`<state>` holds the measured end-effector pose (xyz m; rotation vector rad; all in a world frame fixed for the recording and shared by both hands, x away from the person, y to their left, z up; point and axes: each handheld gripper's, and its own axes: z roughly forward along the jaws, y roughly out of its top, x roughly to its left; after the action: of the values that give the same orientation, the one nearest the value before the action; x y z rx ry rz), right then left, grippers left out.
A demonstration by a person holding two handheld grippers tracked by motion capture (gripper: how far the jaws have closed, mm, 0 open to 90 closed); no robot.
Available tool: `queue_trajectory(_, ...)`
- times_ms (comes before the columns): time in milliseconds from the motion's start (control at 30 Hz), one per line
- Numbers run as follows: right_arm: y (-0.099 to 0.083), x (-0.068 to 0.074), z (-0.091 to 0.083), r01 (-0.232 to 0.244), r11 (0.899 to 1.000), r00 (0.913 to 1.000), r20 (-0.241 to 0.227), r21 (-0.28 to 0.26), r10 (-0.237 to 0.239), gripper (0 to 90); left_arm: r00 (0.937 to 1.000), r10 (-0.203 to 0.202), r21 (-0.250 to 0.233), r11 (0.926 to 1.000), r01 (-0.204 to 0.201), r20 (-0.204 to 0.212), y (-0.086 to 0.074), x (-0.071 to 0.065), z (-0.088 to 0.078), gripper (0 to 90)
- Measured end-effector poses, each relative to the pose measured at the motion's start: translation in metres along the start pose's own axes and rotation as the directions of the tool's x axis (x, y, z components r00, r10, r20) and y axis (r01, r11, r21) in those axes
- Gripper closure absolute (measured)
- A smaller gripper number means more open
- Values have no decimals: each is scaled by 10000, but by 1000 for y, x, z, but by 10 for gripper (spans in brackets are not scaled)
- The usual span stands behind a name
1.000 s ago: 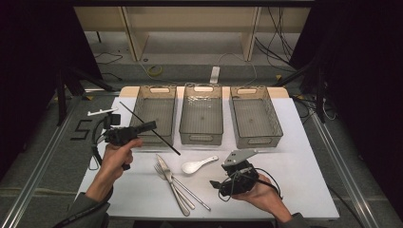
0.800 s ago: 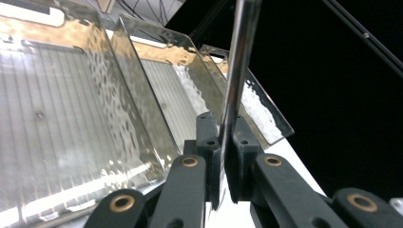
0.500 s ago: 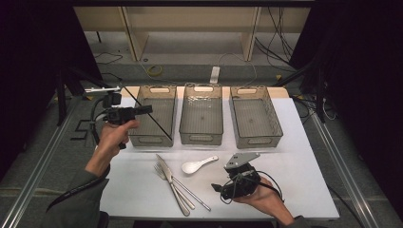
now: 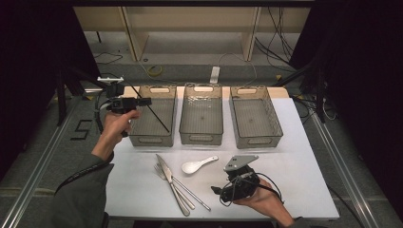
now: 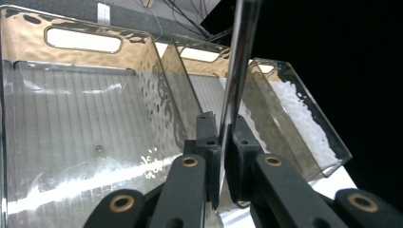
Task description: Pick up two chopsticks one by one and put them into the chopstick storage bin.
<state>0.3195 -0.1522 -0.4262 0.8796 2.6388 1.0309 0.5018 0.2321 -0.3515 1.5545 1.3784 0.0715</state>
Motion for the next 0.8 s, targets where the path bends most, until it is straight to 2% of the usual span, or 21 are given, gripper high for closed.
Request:
queue_trajectory(100, 0, 0, 1, -19, 10000, 10000, 20, -7, 19, 241, 9997, -39, 156, 9999, 42, -224, 0, 3, 8, 848)
queue_trajectory(367, -2, 0, 0, 16, 10000, 10000, -1, 96, -16, 242, 9987, -139, 425, 9990, 160, -485, -7, 16, 22, 847)
queue_trajectory(667, -2, -1, -2, -64, 9999, 9999, 98, -139, 65, 240, 9968, 65, 928, 9957, 9, -791, -12, 18, 34, 845)
queue_trajectory(800, -2, -1, -2, -63, 9999, 9999, 103, -126, 64, 239, 9971, 34, 1186, 9929, 58, -766, -12, 18, 38, 844)
